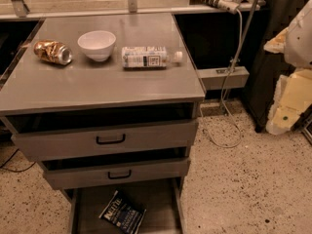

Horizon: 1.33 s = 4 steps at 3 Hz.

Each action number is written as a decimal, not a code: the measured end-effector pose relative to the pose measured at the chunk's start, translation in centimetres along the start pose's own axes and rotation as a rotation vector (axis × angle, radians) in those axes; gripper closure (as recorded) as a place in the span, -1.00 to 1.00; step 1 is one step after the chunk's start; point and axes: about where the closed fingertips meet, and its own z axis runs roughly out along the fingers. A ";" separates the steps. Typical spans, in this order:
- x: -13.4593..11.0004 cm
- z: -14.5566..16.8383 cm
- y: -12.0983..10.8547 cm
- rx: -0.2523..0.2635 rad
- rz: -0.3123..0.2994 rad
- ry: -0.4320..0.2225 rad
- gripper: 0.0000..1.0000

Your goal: Pick blue chip bag from bottom drawer and place on counter

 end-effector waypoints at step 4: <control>-3.9 7.4 7.0 -0.038 0.082 -0.022 -1.00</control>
Offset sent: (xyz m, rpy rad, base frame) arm -0.0047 0.0057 -0.0170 -0.0091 0.0319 -0.0207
